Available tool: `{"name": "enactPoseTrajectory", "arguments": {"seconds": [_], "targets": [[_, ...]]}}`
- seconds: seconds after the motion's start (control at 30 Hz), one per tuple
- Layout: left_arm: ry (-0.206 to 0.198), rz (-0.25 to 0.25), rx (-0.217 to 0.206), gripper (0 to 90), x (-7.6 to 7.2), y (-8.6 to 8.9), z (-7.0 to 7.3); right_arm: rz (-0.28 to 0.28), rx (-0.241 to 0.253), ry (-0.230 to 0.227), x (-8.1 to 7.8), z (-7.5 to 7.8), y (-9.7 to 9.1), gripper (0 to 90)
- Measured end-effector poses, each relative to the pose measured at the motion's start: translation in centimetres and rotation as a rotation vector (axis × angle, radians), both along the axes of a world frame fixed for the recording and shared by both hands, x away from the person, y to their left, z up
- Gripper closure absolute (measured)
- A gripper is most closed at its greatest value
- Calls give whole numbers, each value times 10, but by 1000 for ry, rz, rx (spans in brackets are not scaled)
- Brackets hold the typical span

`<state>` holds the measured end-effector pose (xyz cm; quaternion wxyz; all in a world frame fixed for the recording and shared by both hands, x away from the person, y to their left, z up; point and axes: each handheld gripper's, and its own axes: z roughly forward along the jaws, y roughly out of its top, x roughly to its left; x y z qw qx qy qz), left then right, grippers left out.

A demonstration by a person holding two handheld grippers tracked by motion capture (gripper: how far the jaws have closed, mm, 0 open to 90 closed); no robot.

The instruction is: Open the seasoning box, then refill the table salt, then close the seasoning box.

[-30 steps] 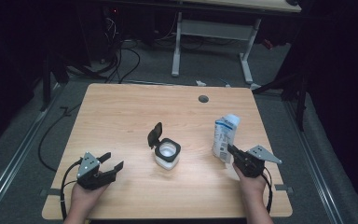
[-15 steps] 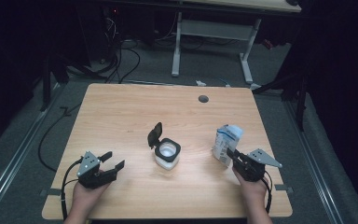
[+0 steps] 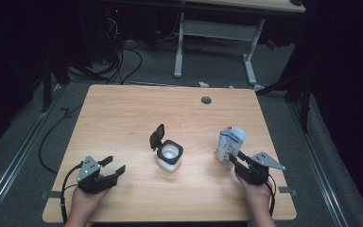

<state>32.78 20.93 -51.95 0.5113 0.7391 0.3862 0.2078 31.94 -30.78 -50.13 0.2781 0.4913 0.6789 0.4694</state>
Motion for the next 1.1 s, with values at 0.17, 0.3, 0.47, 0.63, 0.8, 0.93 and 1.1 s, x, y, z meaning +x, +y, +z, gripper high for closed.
{"name": "enactPoseTrajectory", "arguments": {"seconds": [0.17,0.3,0.47,0.63,0.8,0.93,1.1], "targets": [[-5,-5,4,351,4,-4,1,-15,-9,6,-3,-1,1,505],[-4,-13,9,345,4,-8,2,-21,-16,7,-9,-2,2,414],[-8,-21,13,339,5,-14,3,-37,-5,-8,-22,-4,-1,367],[-1,-22,18,338,6,-17,2,-47,-9,-16,-40,-5,-1,360],[0,-23,23,336,6,-18,1,-38,-26,-37,-56,-2,5,364],[6,-20,26,335,6,-19,1,-1,-29,-50,-64,0,14,375],[6,-13,18,335,4,-21,1,51,-39,-45,-64,-1,28,393]]}}
